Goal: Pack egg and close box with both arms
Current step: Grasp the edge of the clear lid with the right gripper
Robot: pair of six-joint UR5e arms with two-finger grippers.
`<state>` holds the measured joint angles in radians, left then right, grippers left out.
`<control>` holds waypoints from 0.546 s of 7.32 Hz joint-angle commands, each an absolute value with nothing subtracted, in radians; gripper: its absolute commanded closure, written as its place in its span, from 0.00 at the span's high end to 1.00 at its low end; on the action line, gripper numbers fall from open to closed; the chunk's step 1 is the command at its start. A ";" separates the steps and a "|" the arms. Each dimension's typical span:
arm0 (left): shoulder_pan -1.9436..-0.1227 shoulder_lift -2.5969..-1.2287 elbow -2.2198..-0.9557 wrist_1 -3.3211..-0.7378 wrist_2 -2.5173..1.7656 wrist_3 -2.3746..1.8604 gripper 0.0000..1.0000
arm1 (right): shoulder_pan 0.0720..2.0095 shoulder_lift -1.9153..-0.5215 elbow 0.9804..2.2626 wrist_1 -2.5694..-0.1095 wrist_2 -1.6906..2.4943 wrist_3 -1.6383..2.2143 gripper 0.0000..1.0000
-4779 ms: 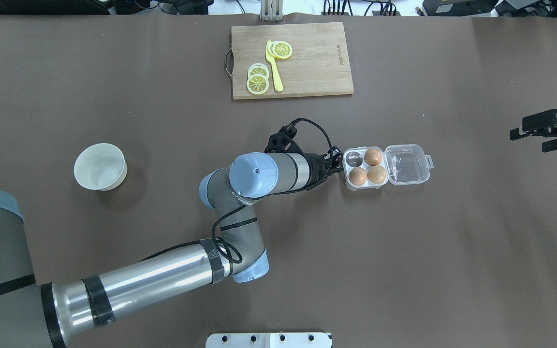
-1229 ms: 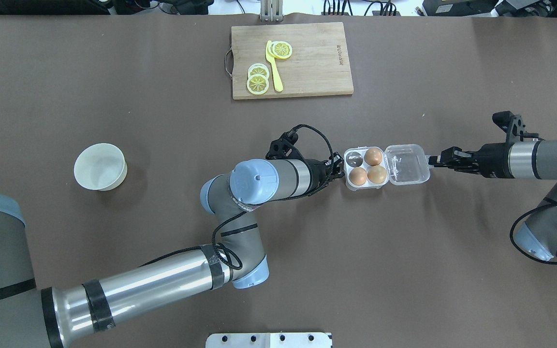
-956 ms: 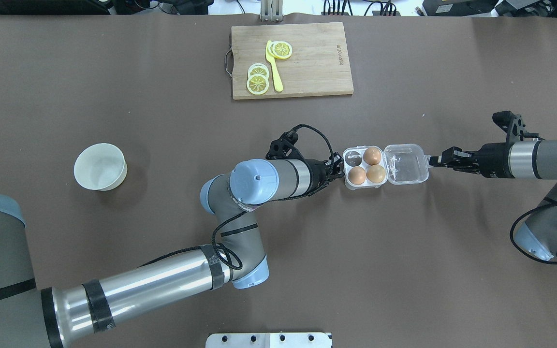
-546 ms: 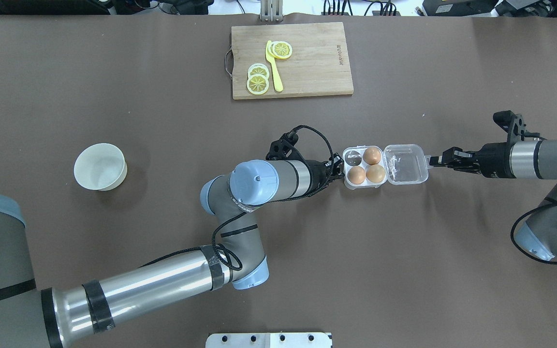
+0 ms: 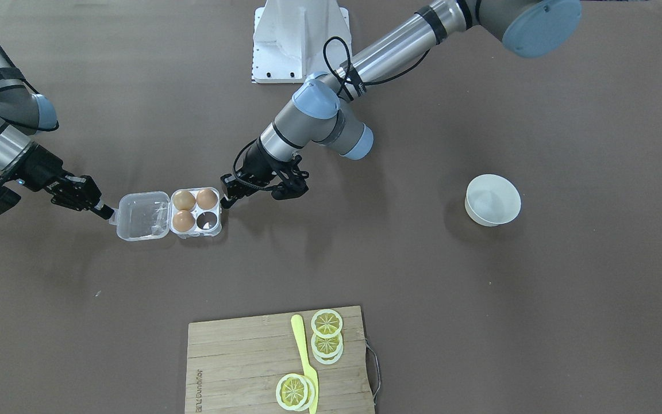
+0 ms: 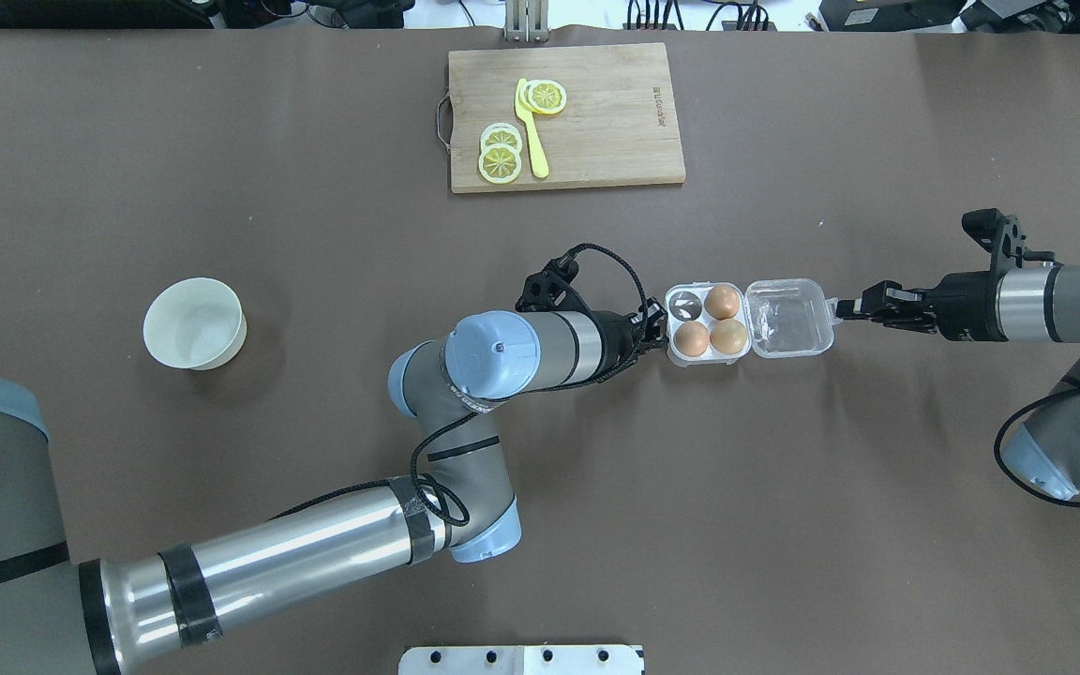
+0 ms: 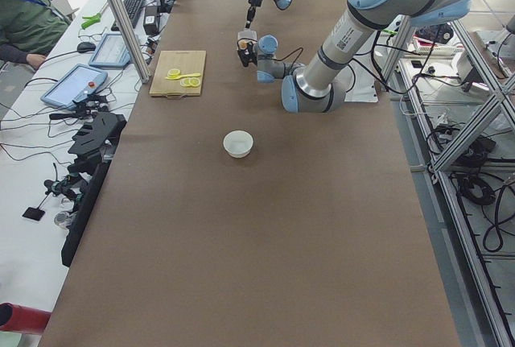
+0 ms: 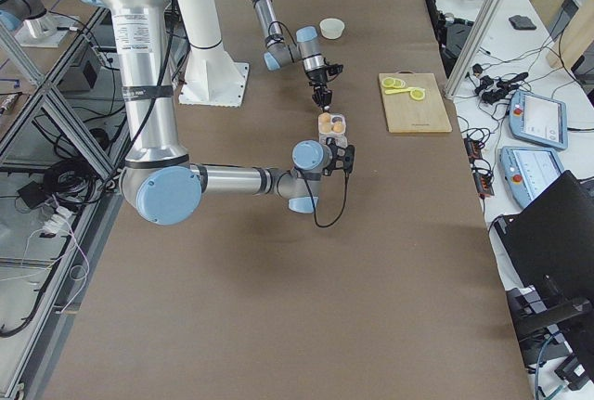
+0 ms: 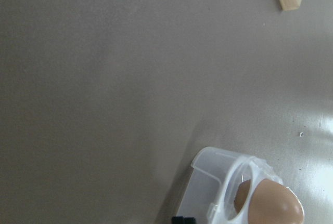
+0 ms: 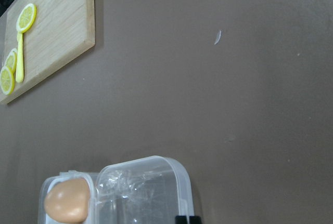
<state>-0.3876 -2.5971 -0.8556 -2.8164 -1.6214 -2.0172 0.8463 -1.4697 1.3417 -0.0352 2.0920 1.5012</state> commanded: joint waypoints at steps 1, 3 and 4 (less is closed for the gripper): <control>-0.387 -2.599 -0.859 -2.816 -1.621 -2.017 0.00 | 0.873 -1.468 1.350 -0.035 2.126 1.502 0.00; -0.383 -2.599 -0.859 -2.816 -1.621 -2.017 0.00 | 0.874 -1.467 1.379 -0.051 2.125 1.511 0.00; -0.383 -2.599 -0.861 -2.816 -1.621 -2.017 0.00 | 0.876 -1.462 1.381 -0.051 2.126 1.512 0.00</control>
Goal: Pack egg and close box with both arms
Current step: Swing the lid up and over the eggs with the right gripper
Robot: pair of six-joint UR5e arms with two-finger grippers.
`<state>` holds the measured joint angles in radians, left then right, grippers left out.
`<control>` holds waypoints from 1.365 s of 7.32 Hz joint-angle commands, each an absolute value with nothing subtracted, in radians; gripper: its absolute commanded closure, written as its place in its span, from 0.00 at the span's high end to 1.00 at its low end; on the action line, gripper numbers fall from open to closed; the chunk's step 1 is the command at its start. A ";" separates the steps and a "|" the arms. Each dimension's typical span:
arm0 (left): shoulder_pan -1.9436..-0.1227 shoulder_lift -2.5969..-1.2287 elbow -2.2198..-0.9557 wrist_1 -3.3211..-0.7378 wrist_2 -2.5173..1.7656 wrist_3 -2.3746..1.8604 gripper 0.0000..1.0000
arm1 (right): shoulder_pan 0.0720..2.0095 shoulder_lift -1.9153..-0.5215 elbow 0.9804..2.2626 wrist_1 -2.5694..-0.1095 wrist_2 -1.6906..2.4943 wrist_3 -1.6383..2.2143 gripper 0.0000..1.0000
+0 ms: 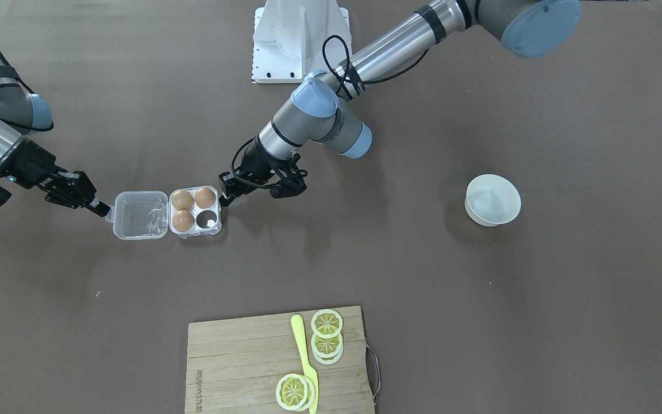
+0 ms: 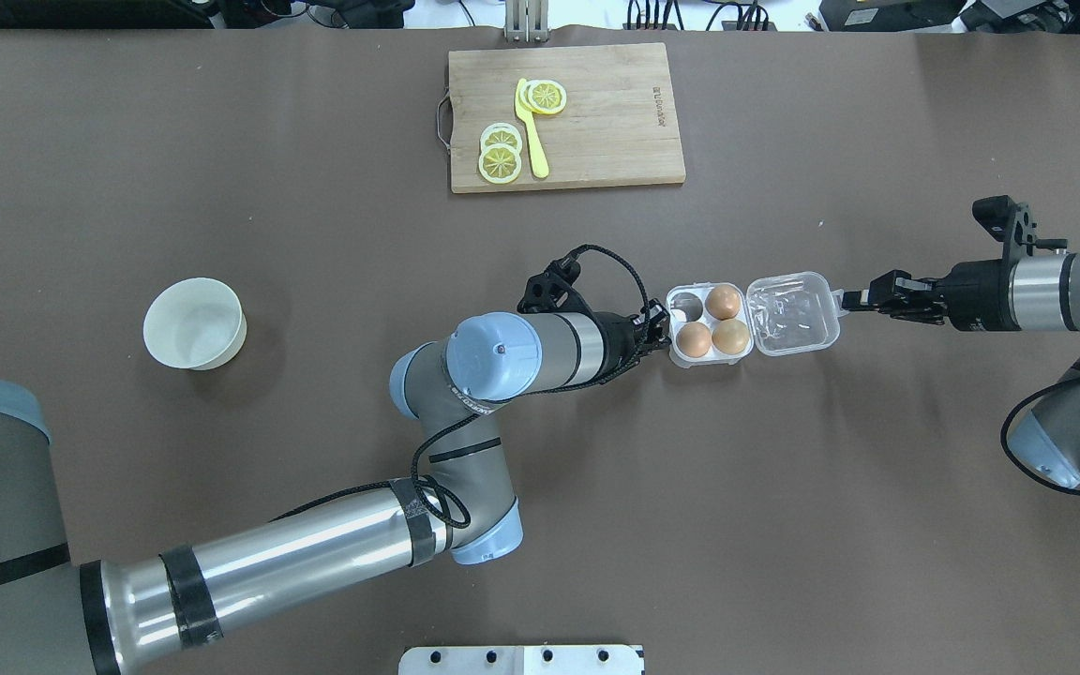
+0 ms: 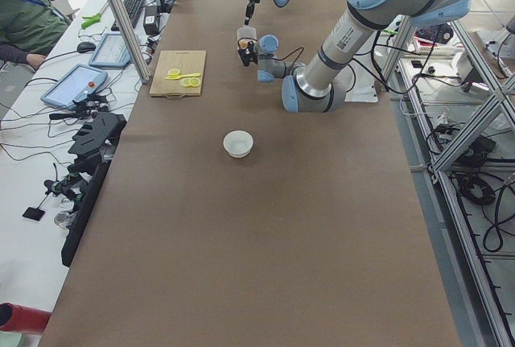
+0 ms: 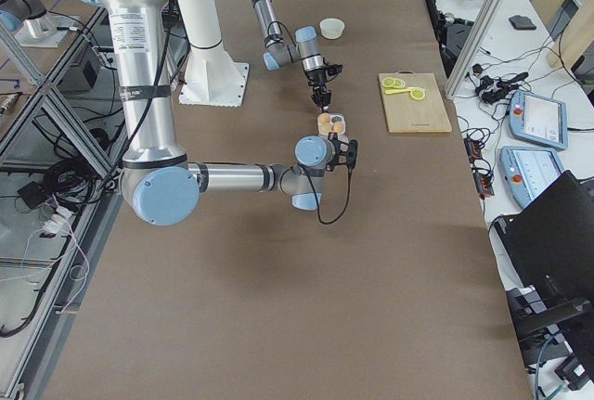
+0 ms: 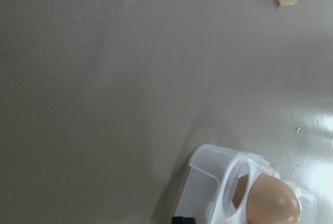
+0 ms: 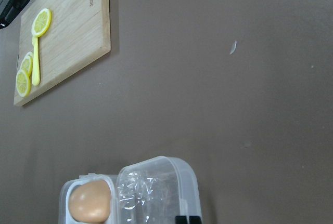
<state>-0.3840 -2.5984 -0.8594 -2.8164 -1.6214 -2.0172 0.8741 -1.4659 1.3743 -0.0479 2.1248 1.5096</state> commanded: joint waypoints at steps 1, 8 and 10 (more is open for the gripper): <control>-0.383 -2.599 -0.859 -2.816 -1.621 -2.017 0.00 | 0.877 -1.460 1.382 -0.051 2.126 1.513 0.00; -0.377 -2.599 -0.861 -2.816 -1.621 -2.017 0.00 | 0.882 -1.457 1.591 -0.337 2.135 1.513 0.00; -0.377 -2.599 -0.861 -2.818 -1.621 -2.017 0.00 | 0.879 -1.456 1.612 -0.366 2.131 1.514 0.00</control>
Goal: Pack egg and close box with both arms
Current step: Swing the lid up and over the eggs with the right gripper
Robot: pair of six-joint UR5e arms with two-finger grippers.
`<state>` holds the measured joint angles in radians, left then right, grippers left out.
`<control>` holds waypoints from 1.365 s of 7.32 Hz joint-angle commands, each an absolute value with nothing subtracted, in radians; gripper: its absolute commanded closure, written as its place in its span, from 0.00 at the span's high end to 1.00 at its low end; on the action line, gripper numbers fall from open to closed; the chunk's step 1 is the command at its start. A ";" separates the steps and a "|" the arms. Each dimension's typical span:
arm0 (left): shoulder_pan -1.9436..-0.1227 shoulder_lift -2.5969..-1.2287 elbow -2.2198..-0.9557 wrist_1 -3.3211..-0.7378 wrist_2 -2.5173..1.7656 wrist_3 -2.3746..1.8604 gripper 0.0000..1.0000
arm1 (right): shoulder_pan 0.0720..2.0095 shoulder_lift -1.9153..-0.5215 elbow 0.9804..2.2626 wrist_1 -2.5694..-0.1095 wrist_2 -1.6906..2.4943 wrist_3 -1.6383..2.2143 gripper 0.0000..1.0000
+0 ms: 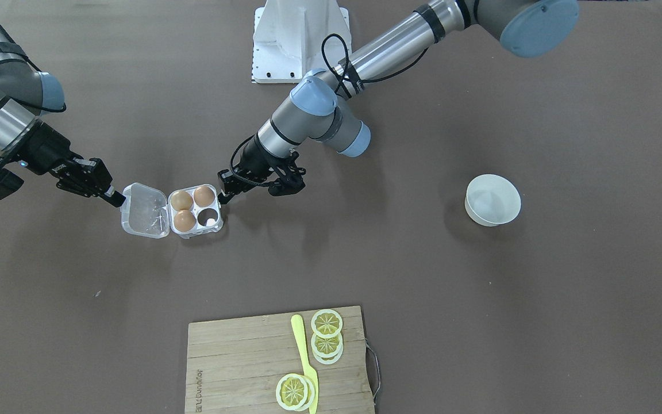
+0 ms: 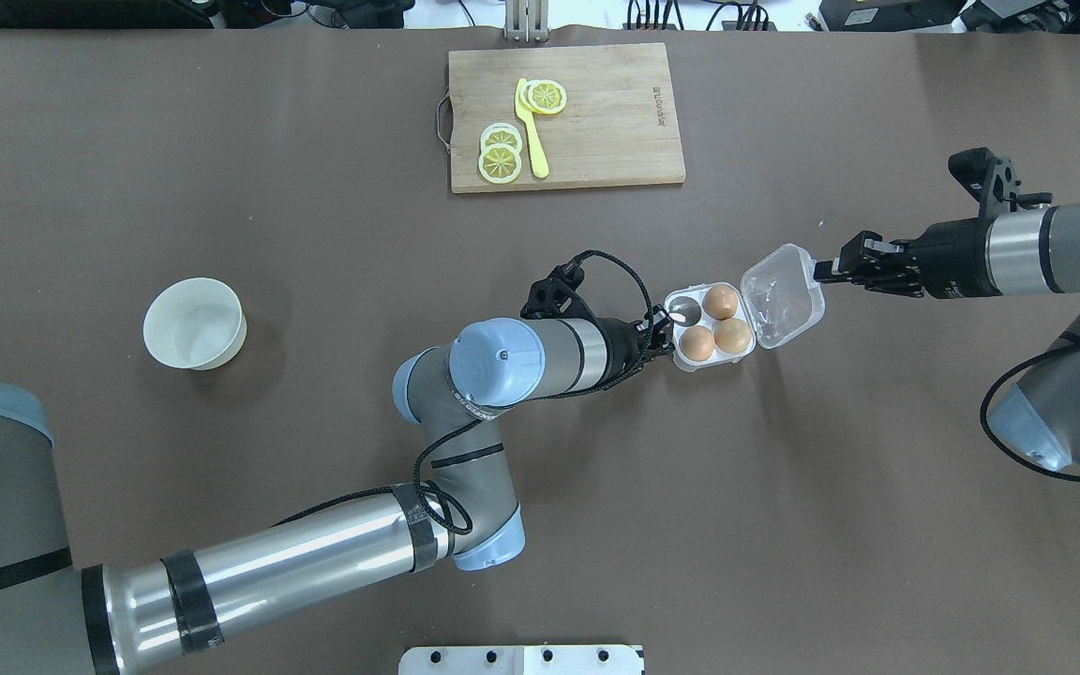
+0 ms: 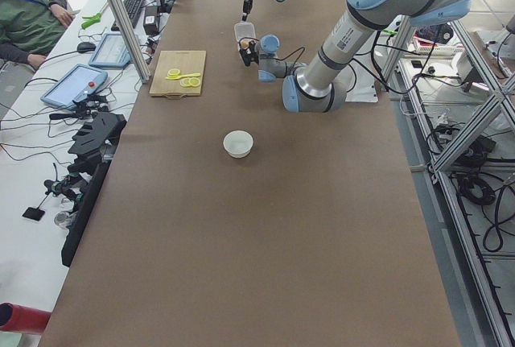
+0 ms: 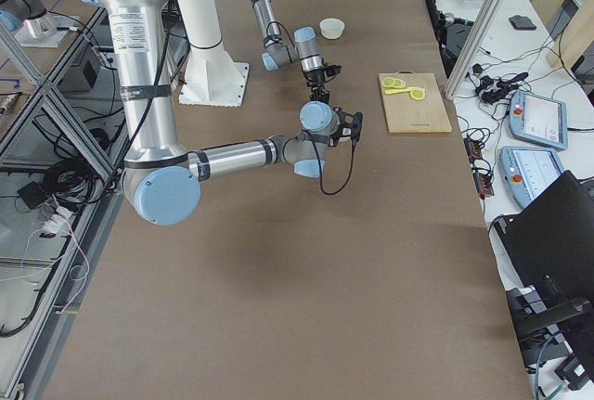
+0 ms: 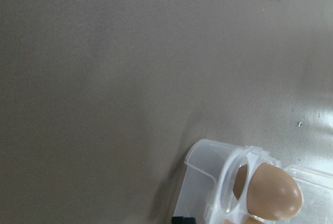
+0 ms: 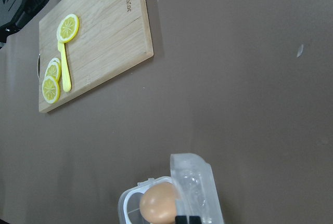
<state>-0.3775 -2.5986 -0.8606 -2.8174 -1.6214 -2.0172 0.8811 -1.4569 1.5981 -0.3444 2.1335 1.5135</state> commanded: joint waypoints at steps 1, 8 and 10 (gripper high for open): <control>-0.376 -2.599 -0.861 -2.818 -1.621 -2.017 0.00 | 0.879 -1.456 1.632 -0.388 2.131 1.514 0.00; -0.374 -2.599 -0.864 -2.819 -1.621 -2.017 0.00 | 0.847 -1.408 1.683 -0.502 2.105 1.516 0.00; -0.374 -2.599 -0.862 -2.819 -1.621 -2.017 0.00 | 0.819 -1.394 1.683 -0.500 2.071 1.516 0.00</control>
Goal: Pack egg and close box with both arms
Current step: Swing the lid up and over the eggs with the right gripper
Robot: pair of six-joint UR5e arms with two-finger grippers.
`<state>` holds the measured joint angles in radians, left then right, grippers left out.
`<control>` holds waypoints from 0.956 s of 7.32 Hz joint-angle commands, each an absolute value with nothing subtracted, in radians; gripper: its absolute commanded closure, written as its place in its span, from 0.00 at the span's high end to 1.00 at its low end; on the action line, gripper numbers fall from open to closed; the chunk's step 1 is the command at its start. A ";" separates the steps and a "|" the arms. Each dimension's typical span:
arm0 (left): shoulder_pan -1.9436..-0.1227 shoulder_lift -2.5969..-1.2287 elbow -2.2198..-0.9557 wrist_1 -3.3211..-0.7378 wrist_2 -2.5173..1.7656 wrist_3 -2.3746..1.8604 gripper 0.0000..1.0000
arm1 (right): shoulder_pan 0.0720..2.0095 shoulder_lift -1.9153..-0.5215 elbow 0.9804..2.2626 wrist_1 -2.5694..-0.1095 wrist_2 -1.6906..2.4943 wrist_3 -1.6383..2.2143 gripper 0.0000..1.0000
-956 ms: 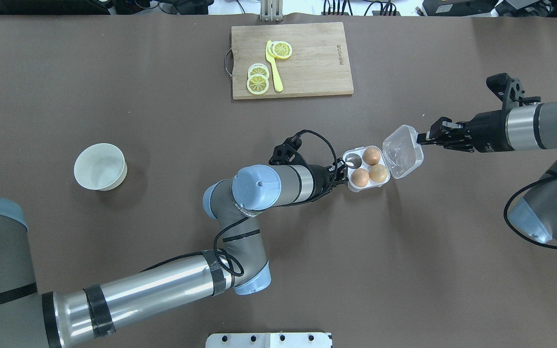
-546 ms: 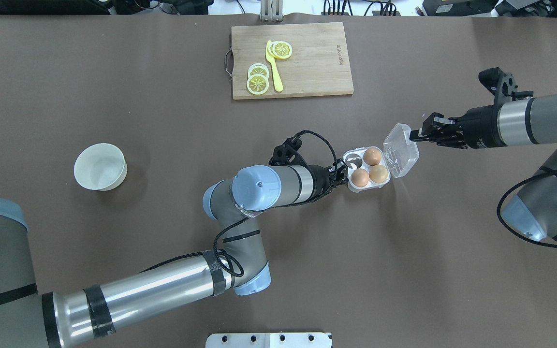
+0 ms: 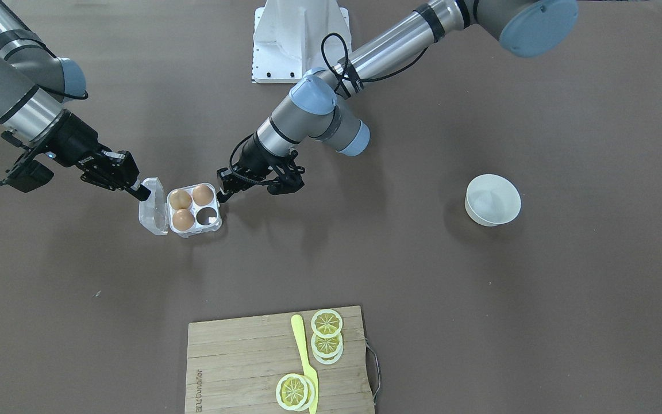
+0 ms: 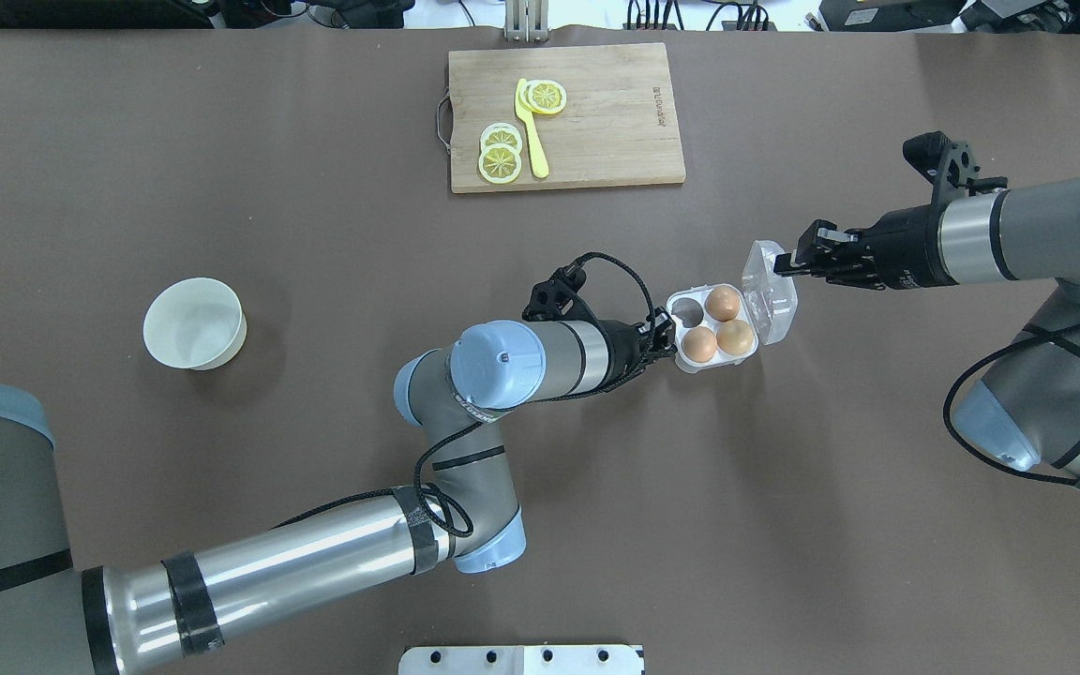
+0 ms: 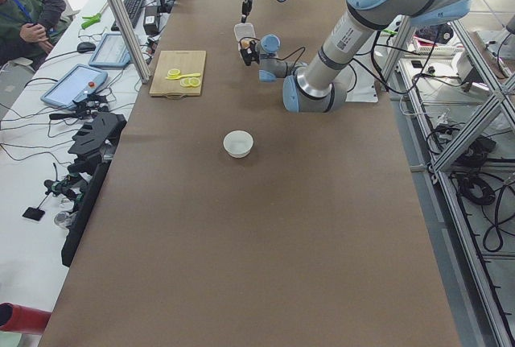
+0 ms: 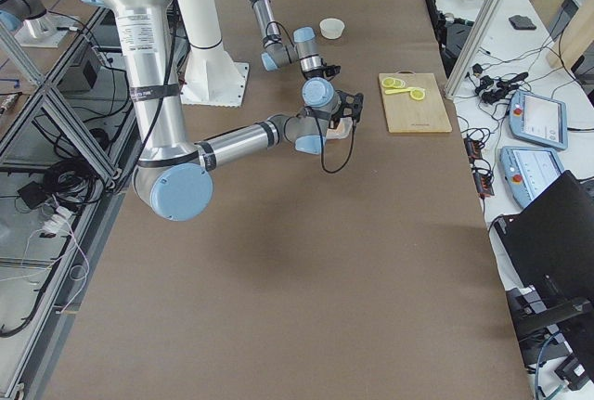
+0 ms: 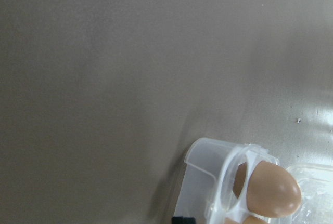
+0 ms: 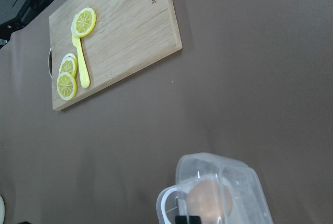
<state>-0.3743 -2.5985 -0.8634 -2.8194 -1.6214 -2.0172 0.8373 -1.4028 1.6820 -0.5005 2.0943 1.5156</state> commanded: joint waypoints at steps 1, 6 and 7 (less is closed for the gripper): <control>-0.374 -2.597 -0.862 -2.819 -1.621 -2.017 0.00 | 0.809 -1.388 1.684 -0.502 2.063 1.516 0.00; -0.374 -2.597 -0.864 -2.822 -1.621 -2.017 0.00 | 0.703 -1.365 1.698 -0.528 1.936 1.514 0.00; -0.374 -2.597 -0.867 -2.824 -1.621 -2.017 0.00 | 0.698 -1.347 1.709 -0.566 1.936 1.514 0.04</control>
